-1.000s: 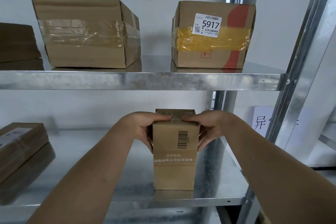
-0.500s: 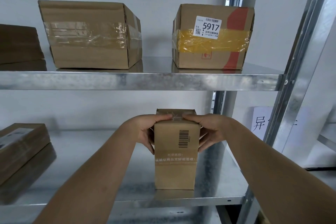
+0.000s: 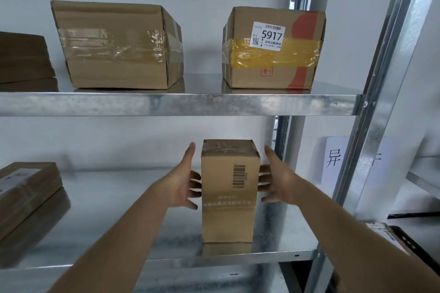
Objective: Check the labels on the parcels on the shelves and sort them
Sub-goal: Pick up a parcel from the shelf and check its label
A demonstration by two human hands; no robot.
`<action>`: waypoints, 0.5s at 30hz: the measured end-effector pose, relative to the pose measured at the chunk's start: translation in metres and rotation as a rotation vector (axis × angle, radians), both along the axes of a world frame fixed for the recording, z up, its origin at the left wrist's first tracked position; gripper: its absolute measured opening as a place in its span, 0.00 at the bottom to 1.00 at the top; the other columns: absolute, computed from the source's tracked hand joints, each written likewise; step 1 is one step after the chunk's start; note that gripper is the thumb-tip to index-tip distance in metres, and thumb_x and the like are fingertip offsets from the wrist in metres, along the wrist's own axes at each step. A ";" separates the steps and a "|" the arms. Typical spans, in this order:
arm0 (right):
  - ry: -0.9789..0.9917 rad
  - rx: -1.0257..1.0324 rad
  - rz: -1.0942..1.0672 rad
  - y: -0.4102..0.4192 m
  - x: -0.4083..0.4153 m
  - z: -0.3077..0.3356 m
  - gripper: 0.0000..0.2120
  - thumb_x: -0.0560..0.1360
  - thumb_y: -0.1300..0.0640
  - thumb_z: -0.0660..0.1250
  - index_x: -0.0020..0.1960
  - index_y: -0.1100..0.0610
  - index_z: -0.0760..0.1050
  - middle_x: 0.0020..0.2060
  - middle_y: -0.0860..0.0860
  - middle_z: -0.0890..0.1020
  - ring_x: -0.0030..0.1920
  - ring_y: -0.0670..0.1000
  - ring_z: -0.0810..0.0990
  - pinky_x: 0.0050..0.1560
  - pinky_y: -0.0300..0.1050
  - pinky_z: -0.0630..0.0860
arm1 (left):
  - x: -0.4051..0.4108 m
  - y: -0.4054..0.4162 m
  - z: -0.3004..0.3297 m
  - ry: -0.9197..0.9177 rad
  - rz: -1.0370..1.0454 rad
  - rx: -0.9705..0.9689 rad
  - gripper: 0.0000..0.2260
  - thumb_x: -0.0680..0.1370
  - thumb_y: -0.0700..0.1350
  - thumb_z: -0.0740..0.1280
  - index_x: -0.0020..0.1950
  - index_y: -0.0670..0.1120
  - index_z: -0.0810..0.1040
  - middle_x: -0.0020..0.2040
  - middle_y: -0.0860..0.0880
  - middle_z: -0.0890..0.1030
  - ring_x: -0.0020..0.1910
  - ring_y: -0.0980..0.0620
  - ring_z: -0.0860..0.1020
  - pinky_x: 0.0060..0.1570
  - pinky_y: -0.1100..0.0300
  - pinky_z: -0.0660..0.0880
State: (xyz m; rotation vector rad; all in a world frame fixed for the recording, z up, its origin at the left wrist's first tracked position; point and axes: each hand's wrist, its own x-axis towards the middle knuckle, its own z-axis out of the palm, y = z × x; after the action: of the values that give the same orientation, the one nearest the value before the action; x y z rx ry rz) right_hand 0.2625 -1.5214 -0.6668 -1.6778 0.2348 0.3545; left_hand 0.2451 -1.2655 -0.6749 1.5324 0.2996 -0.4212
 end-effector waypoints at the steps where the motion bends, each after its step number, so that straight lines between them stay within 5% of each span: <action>1: 0.006 0.047 -0.038 -0.002 -0.002 -0.018 0.38 0.77 0.26 0.51 0.62 0.57 0.77 0.58 0.57 0.83 0.61 0.61 0.80 0.65 0.66 0.73 | -0.003 0.002 -0.017 0.001 0.044 -0.015 0.61 0.54 0.84 0.60 0.73 0.41 0.72 0.69 0.42 0.77 0.70 0.40 0.73 0.70 0.36 0.67; 6: 0.027 0.214 -0.055 0.004 -0.033 -0.093 0.21 0.84 0.40 0.54 0.65 0.53 0.75 0.69 0.52 0.77 0.72 0.57 0.73 0.72 0.63 0.67 | -0.025 -0.014 -0.089 -0.058 0.169 -0.155 0.41 0.72 0.74 0.58 0.78 0.50 0.68 0.76 0.50 0.72 0.75 0.49 0.69 0.76 0.45 0.63; 8: 0.009 0.276 -0.051 0.013 -0.045 -0.102 0.17 0.86 0.43 0.53 0.60 0.50 0.77 0.68 0.50 0.79 0.69 0.54 0.74 0.67 0.57 0.71 | -0.032 -0.024 -0.100 -0.087 0.177 -0.207 0.30 0.82 0.66 0.53 0.78 0.49 0.68 0.76 0.50 0.71 0.76 0.51 0.68 0.76 0.49 0.63; 11: -0.030 0.237 -0.059 0.024 -0.057 -0.094 0.16 0.86 0.44 0.53 0.65 0.50 0.73 0.62 0.48 0.78 0.62 0.50 0.74 0.53 0.45 0.76 | -0.036 -0.034 -0.100 -0.110 0.177 -0.194 0.27 0.85 0.62 0.49 0.79 0.50 0.66 0.78 0.51 0.69 0.78 0.53 0.64 0.74 0.50 0.61; 15: -0.081 0.143 -0.027 0.024 -0.055 -0.079 0.19 0.86 0.42 0.51 0.69 0.49 0.70 0.66 0.50 0.75 0.68 0.53 0.72 0.69 0.57 0.71 | -0.030 -0.029 -0.088 -0.128 0.171 -0.101 0.28 0.84 0.65 0.48 0.76 0.53 0.70 0.74 0.51 0.73 0.74 0.51 0.70 0.70 0.49 0.66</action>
State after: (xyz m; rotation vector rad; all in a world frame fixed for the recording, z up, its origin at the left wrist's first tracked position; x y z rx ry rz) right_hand 0.2075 -1.4970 -0.7459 -1.5431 0.1679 0.2762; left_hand 0.2155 -1.2949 -0.7625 1.4158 0.3021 -0.2002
